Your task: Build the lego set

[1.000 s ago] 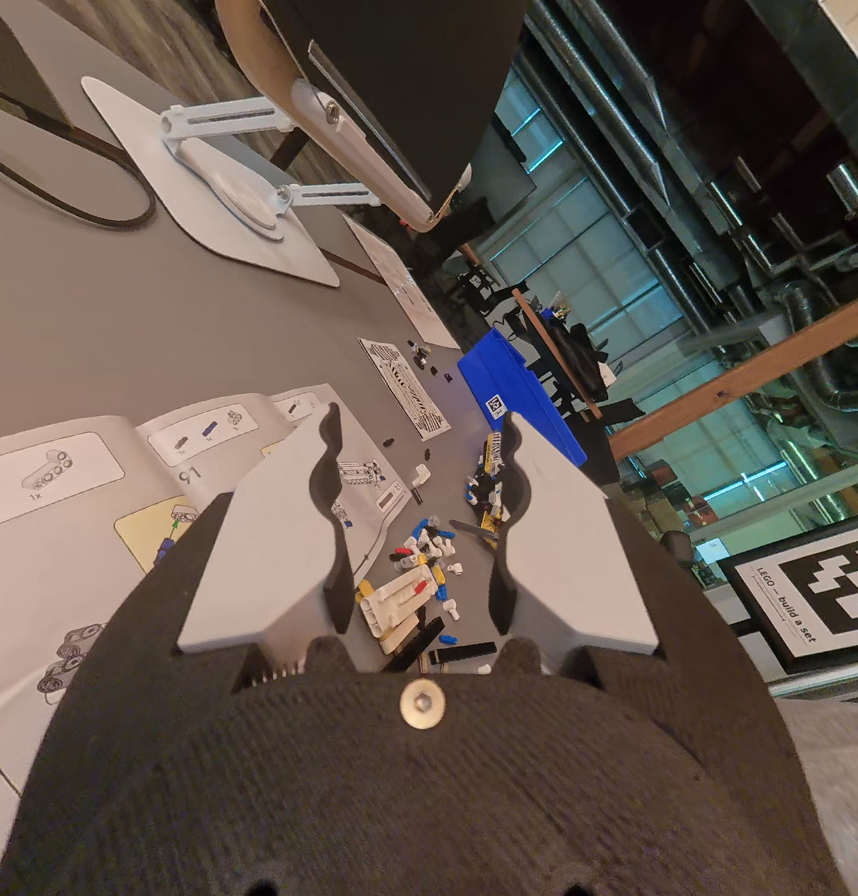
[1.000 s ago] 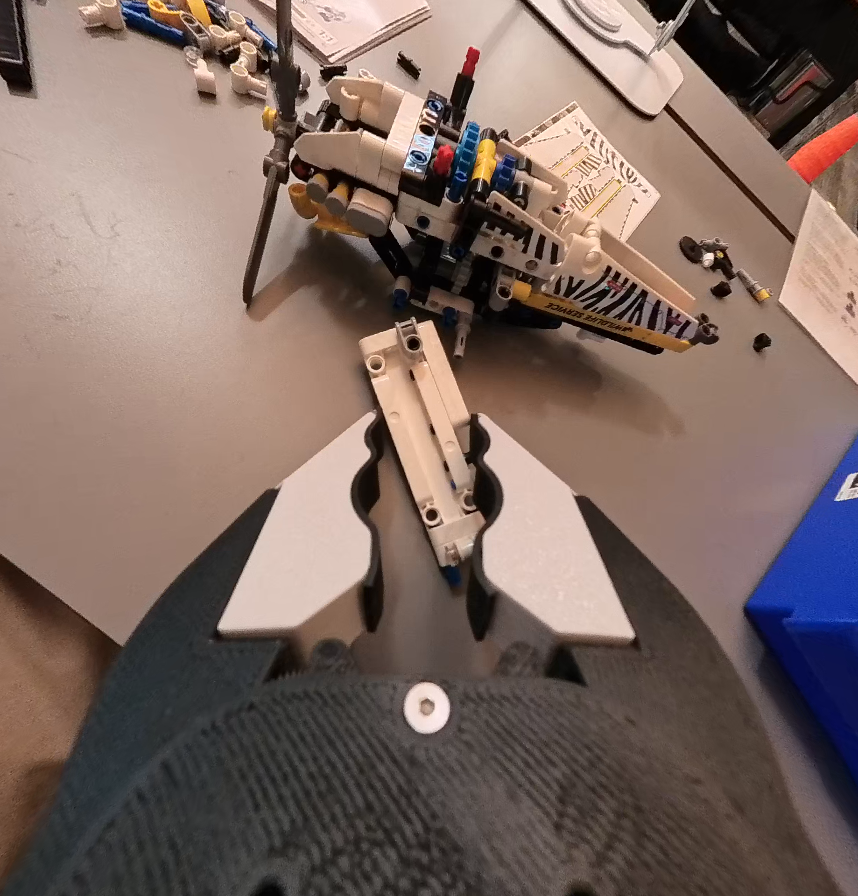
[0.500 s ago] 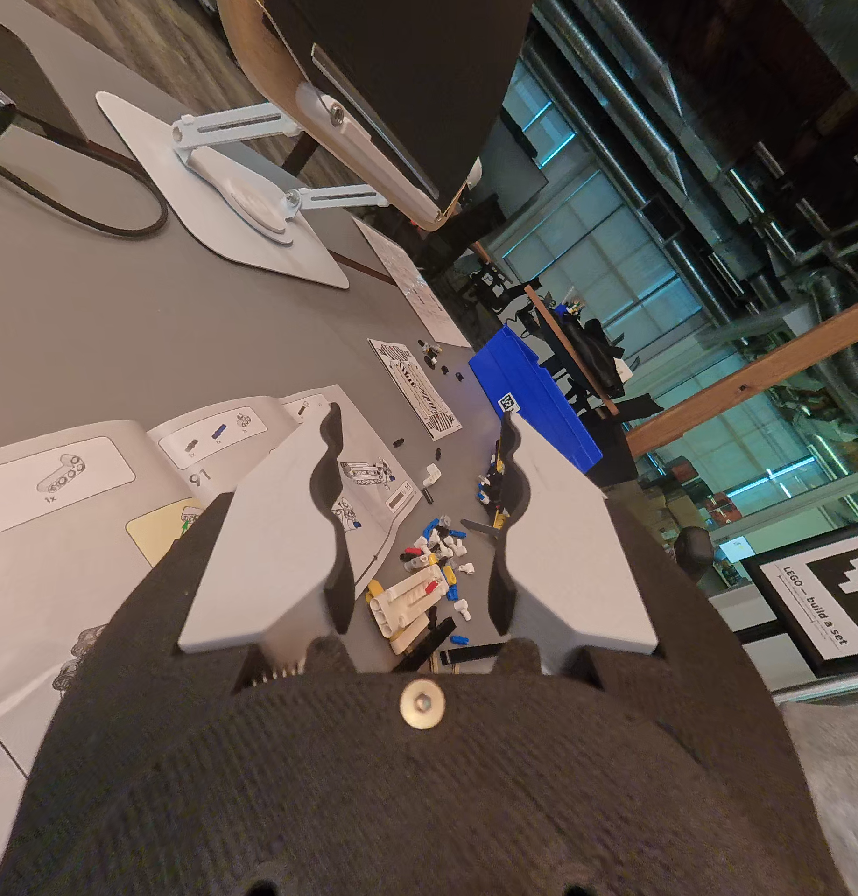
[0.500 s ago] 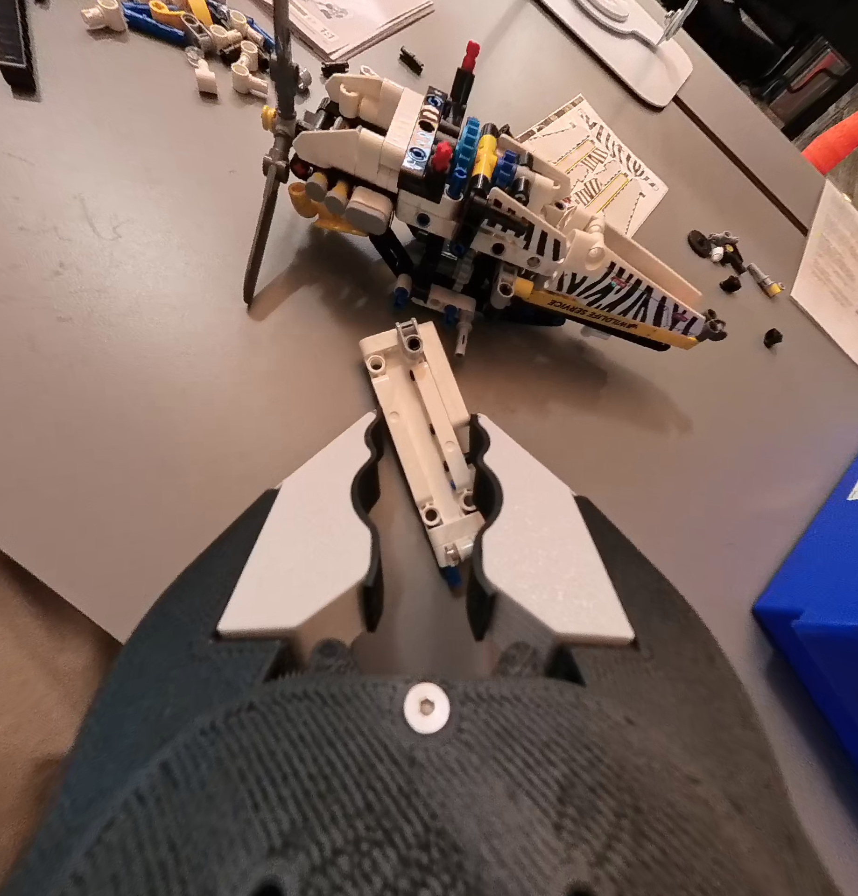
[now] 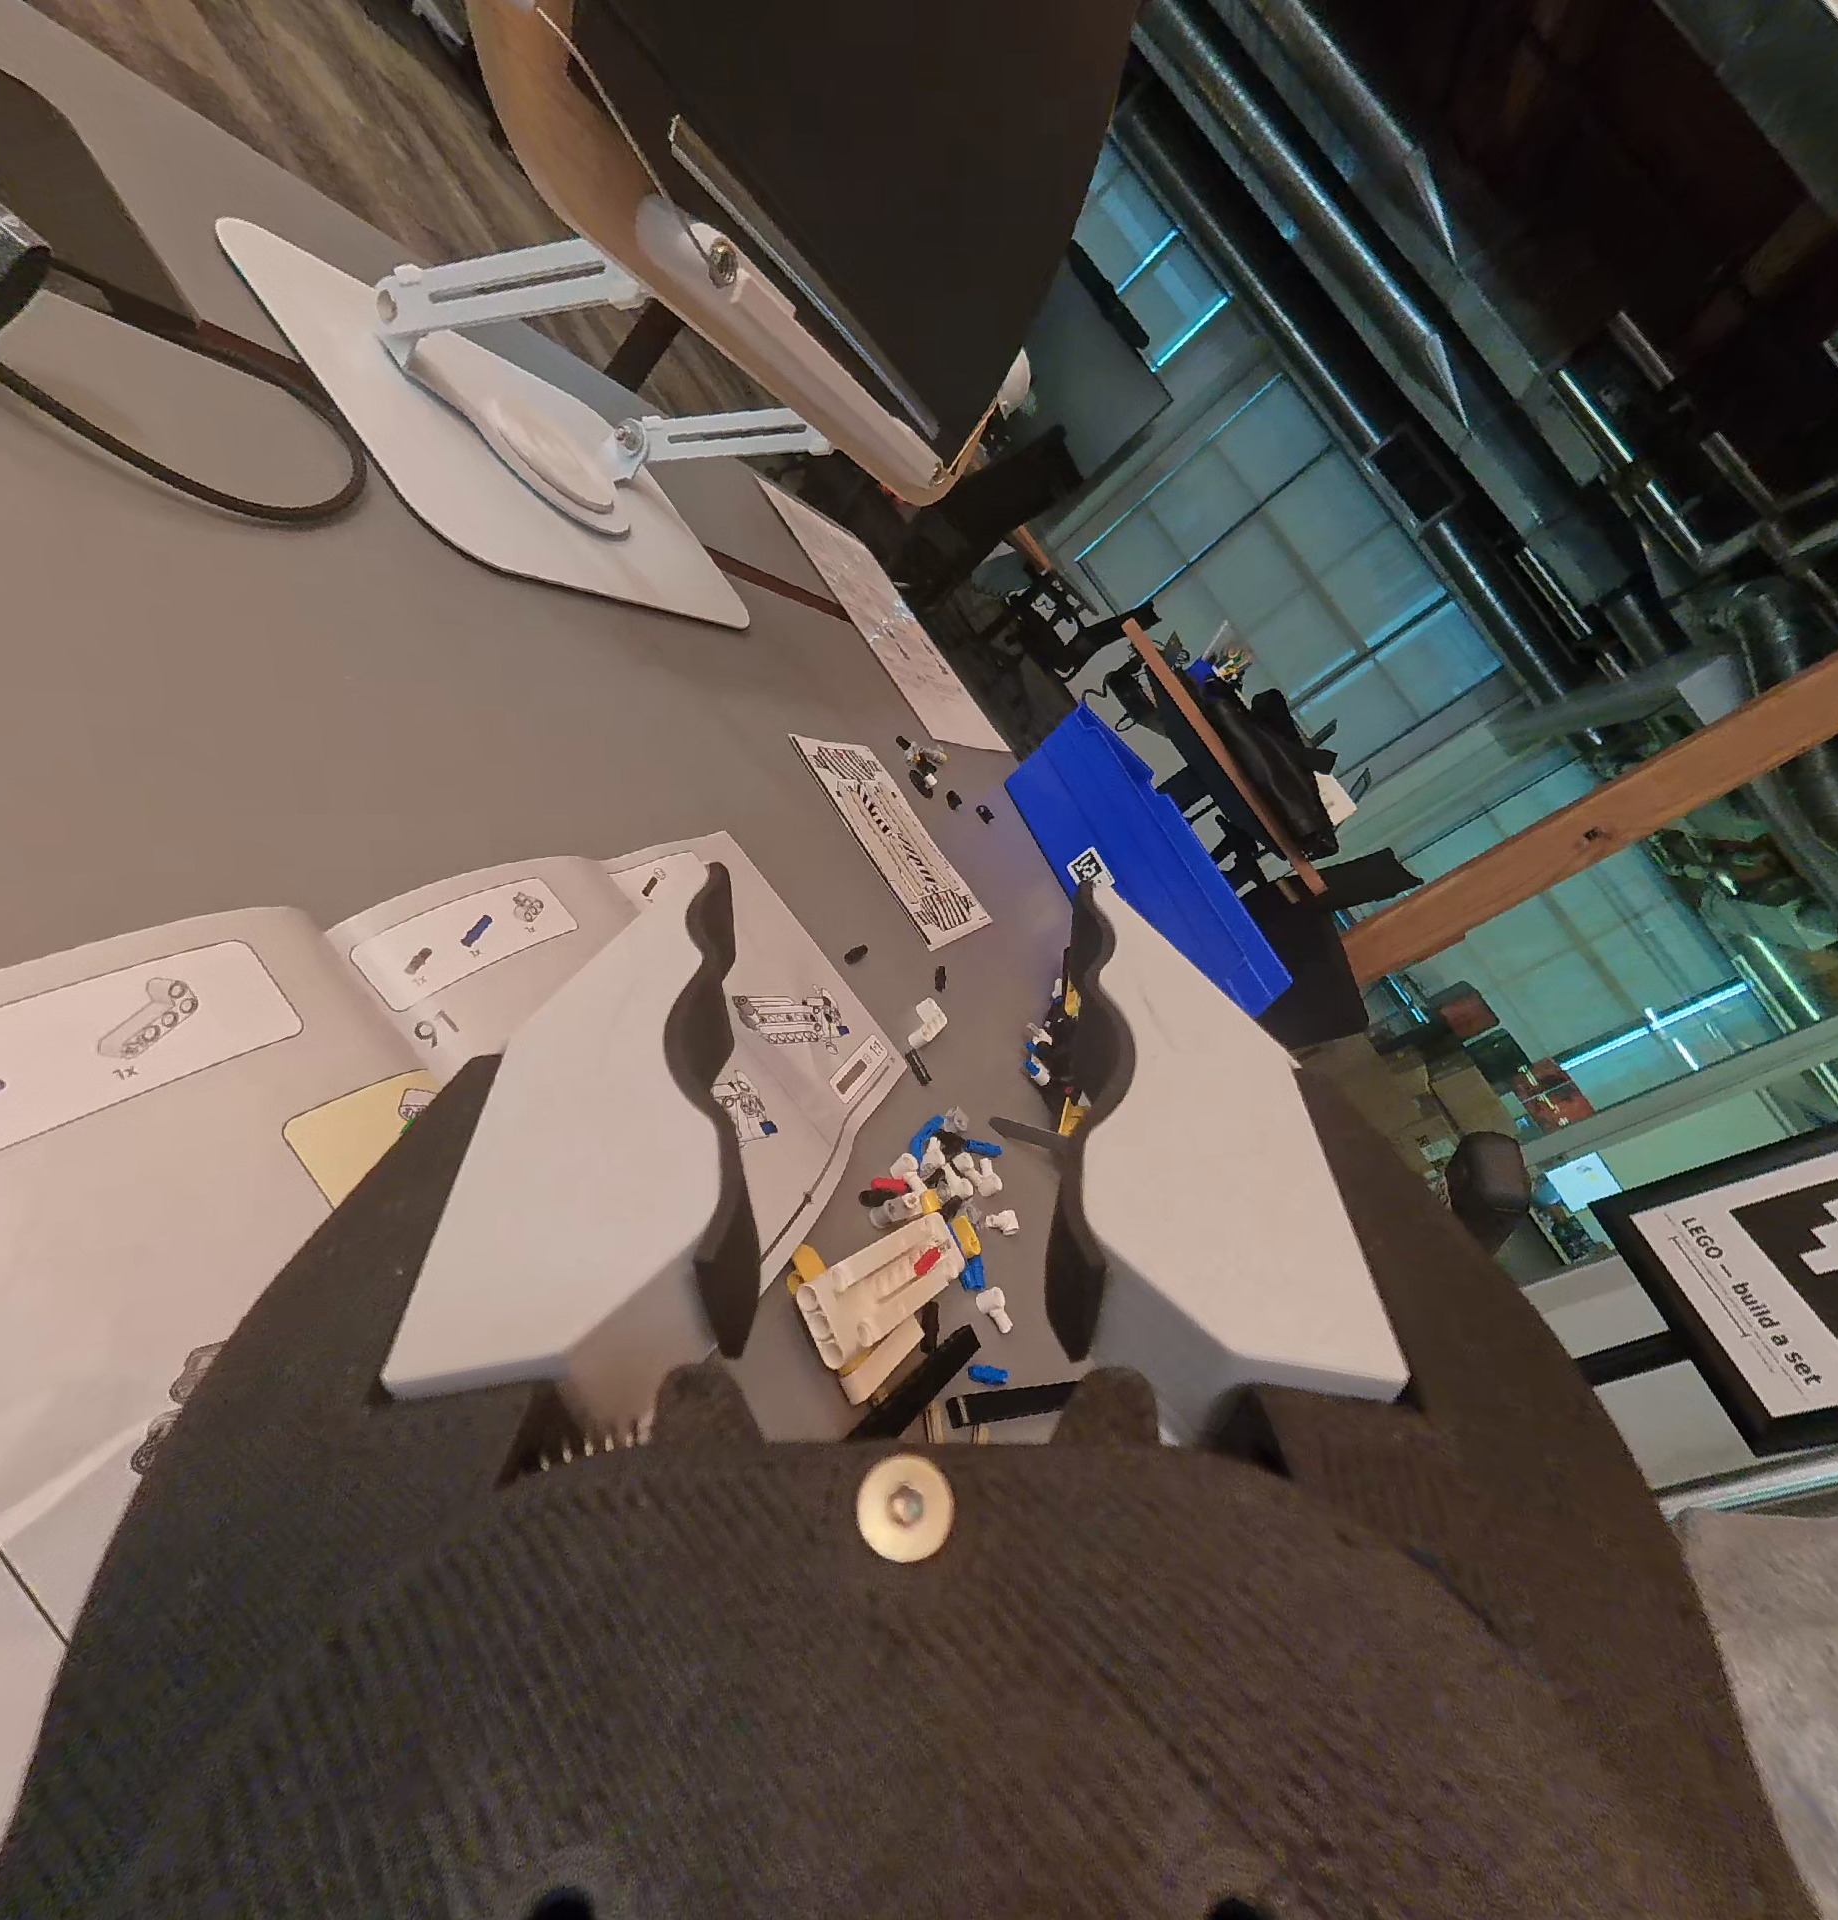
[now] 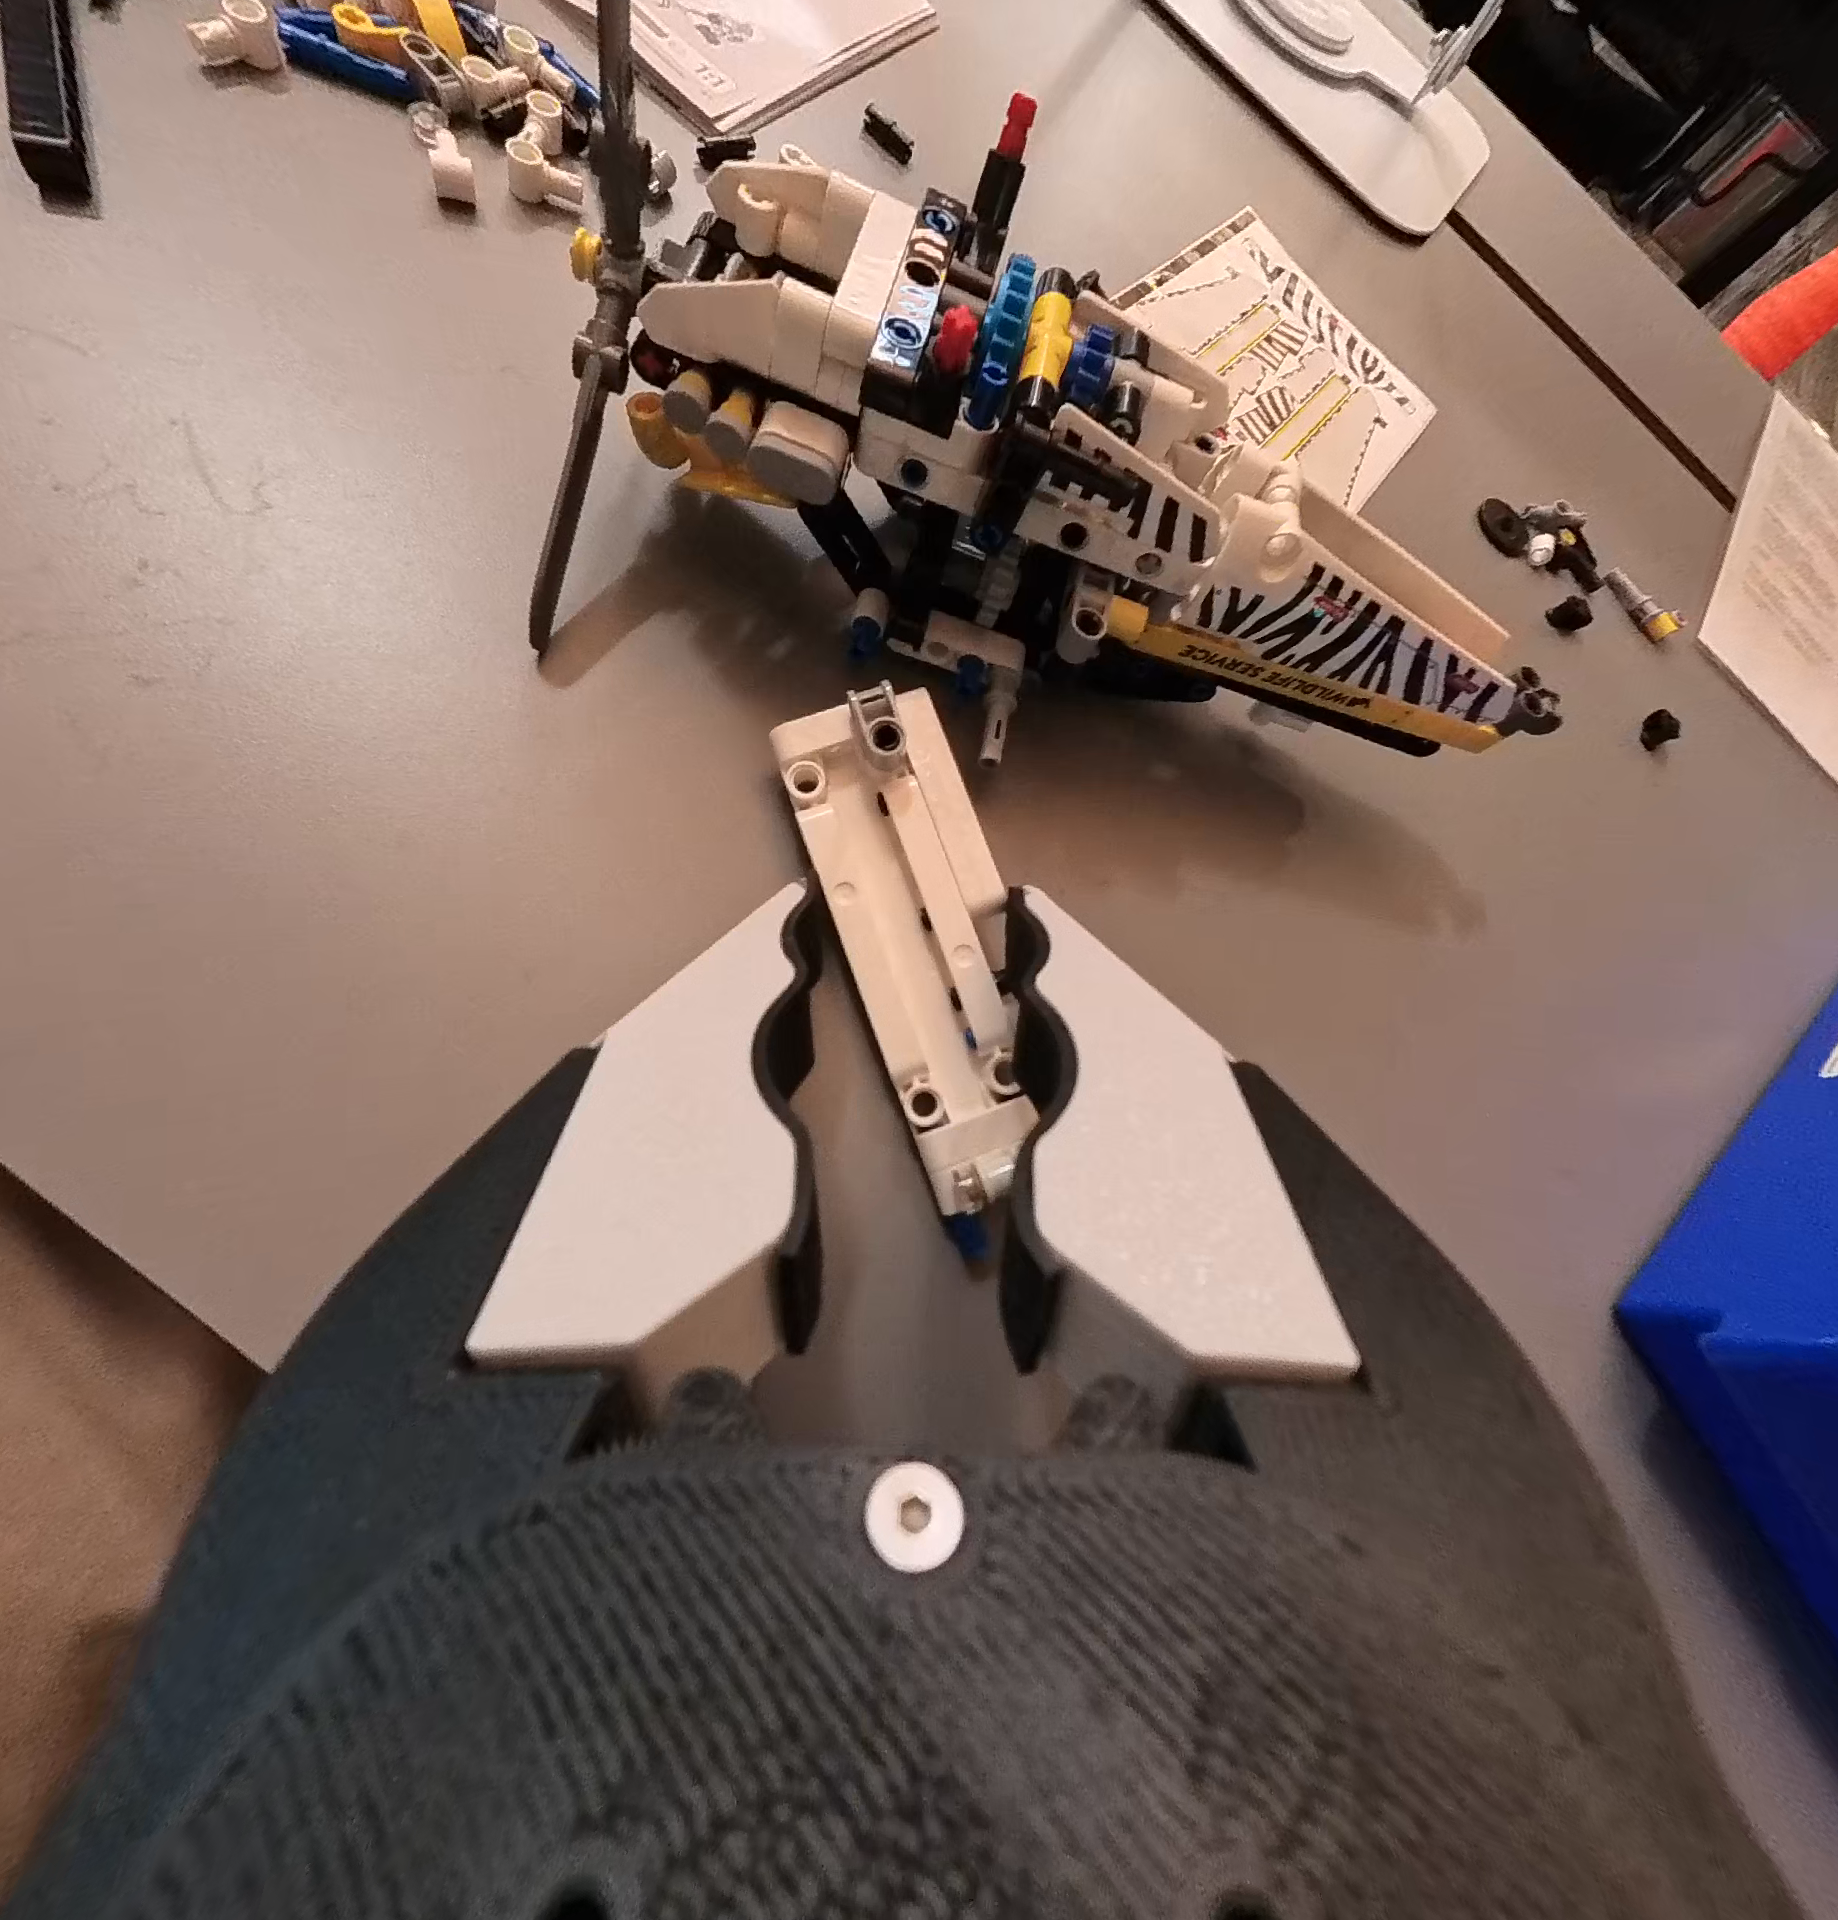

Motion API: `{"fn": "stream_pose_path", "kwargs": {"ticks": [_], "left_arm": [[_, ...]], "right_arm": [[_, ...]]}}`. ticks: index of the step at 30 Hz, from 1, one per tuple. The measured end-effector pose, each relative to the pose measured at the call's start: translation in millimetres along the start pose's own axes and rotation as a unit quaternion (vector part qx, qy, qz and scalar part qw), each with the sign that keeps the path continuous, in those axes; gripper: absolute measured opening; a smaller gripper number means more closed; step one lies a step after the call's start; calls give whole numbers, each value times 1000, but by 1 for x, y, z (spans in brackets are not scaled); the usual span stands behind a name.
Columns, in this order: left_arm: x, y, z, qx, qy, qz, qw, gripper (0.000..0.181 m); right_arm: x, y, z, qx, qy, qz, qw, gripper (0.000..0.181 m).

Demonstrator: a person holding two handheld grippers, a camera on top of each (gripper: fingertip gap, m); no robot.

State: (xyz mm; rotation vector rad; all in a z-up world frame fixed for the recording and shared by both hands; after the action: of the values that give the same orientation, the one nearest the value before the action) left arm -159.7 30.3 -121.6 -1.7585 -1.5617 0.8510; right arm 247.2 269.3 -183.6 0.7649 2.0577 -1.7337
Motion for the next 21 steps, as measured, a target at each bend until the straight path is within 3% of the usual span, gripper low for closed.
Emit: {"fn": "stream_pose_path", "kwargs": {"ticks": [10,17,21], "left_arm": [[-6,-3,2,7,-12,-11,1000,63],[-1,2,7,-3,-5,-5,1000,62],[-1,3,8,6,-12,-1,1000,62]], "right_arm": [[-9,-1,9,-7,-34,-11,999,34],[-3,-43,82,-27,-212,5,977,34],[21,-52,113,-93,-225,47,969,34]]}}
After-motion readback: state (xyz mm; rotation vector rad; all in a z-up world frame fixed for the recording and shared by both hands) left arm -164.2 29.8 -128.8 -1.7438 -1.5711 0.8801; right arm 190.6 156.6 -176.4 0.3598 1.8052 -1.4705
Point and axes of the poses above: each gripper's, where its closed fingertips meet, x out along the fingers, y out of its underside, z = x × y across the jaws, the point moved 9 cm from there along -x, back along the fingers, and after that the axes turned 11 degrees about x, right-handed, at the moved point
